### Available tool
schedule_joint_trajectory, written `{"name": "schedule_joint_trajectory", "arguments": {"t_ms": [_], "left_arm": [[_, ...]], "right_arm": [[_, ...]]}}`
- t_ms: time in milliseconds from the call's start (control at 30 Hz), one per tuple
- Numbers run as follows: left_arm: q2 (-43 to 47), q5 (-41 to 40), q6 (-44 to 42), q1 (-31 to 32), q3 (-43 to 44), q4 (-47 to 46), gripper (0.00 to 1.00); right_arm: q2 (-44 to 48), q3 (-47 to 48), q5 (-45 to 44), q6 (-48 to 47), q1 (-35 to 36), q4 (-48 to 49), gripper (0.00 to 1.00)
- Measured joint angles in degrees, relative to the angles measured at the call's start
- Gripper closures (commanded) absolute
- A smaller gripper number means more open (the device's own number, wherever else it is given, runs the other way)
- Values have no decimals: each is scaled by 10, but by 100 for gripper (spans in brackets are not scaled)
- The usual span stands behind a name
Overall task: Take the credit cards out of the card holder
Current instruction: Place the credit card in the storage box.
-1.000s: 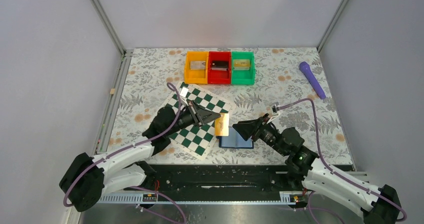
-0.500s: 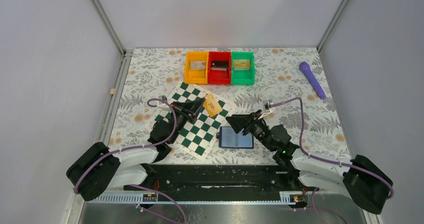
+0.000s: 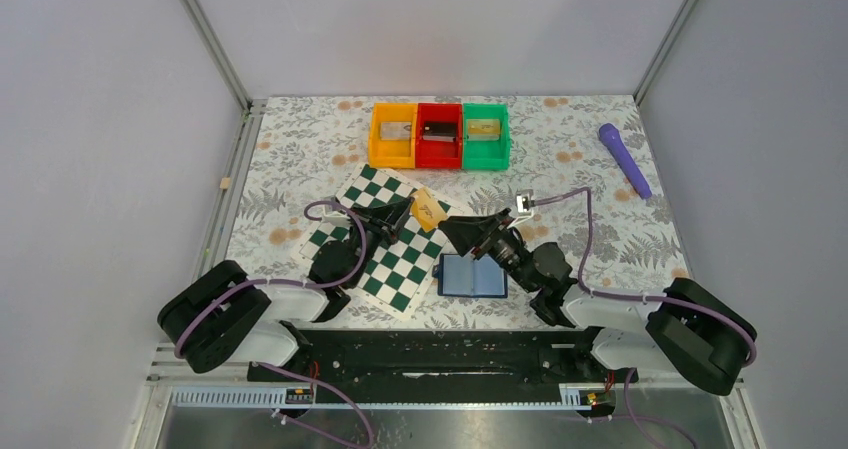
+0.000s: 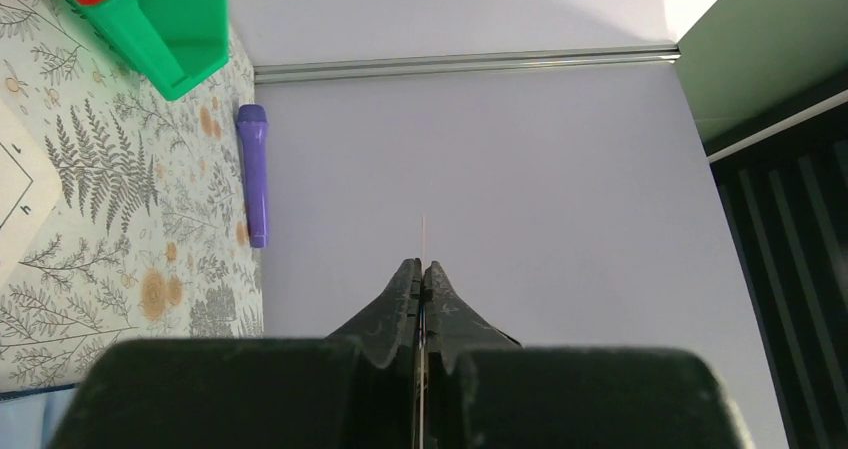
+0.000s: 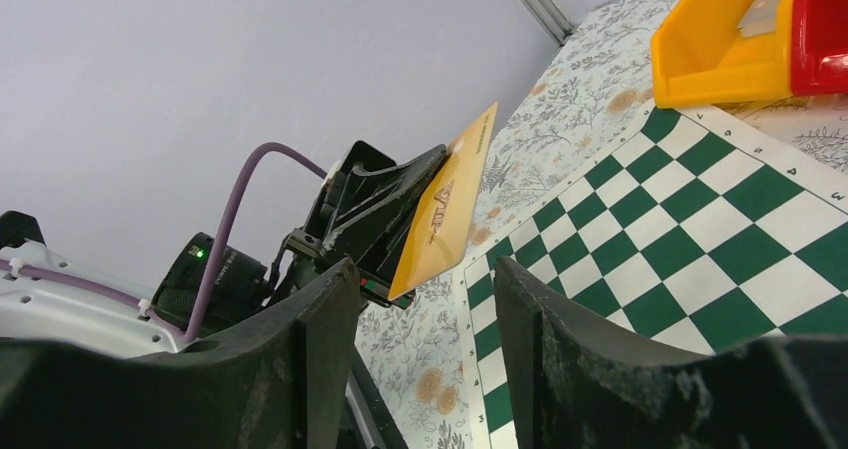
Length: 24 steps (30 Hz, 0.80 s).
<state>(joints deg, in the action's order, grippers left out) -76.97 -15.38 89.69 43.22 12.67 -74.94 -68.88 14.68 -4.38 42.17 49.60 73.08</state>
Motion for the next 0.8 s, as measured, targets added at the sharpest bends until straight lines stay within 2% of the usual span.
{"name": "schedule_joint_trajectory", "arguments": {"t_ms": [200,567,633,767,800], "left_arm": [[0,-1,3,1,0,-7,100],[-14,4,6,6,-1,-18,100],[-14,4,6,6,-1,-18,100],[-14,4,5,6,-5,-18,98],[-14,4,5,6,-6,-18,94]], "right_arm": [[-9,7,0,9,0,-6,46],[-49,21,5,11,0,-3,68],[-52,22,6,11,0,-3,75],[-55,26,10,15,0,0,100],[-55,27,10,16,0,1,100]]}}
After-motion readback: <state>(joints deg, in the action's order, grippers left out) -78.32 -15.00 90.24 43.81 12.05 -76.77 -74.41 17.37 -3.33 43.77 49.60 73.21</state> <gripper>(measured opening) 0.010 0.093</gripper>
